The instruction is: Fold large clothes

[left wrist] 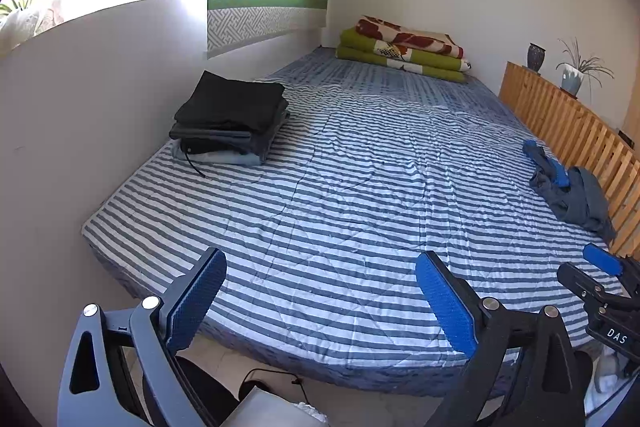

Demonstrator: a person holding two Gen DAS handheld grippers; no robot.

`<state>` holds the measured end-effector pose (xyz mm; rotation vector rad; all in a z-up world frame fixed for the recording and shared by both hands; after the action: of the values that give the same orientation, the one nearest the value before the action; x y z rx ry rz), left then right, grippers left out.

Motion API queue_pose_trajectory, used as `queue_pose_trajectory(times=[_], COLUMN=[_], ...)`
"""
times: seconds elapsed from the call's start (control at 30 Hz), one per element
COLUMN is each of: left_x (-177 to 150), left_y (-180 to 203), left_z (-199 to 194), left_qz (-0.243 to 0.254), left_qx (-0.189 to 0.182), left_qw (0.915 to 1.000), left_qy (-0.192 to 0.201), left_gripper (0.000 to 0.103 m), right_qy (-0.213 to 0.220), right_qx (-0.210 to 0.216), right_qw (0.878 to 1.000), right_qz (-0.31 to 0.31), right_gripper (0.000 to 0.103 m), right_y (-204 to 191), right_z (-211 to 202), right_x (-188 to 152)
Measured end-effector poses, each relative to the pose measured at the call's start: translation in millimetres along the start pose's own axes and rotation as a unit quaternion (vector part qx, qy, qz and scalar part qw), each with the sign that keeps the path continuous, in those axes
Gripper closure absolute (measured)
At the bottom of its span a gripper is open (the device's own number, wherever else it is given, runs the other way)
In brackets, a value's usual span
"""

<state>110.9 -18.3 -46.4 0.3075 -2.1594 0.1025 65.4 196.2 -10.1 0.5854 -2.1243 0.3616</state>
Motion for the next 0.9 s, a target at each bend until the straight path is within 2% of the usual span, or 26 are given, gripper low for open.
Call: queue_pose_trajectory(times=[0.37, 0.9], left_x=[-17, -22], left_y=[-7, -10], left_z=[19, 33], left_qz=[-0.011, -0.016], left_qx=[0.001, 0.001], left_qw=[0.9996, 0.9993], left_qy=[-0.026, -0.033], left_gripper=[0.004, 0.004], right_qy=[0.0, -0.008], right_qx=[-0.013, -0.012], right_qw=[1.0, 1.0], right_qz=[-0.003, -0.004], right_gripper=[0.033, 0.033], right_y=[-2, -6], right_z=[3, 10], right_x=[1, -4])
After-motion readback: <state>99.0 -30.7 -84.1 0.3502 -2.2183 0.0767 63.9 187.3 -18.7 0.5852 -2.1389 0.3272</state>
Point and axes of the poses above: each gripper's, at about its wrist camera, not at the fingertips, and z roughly the way its jaws point, y to its right, x to its top, the point moved 3 cm from there along z, roughly the way its jaws point, and after that the axes turned 5 degrees about y, right-handed, at the moved point
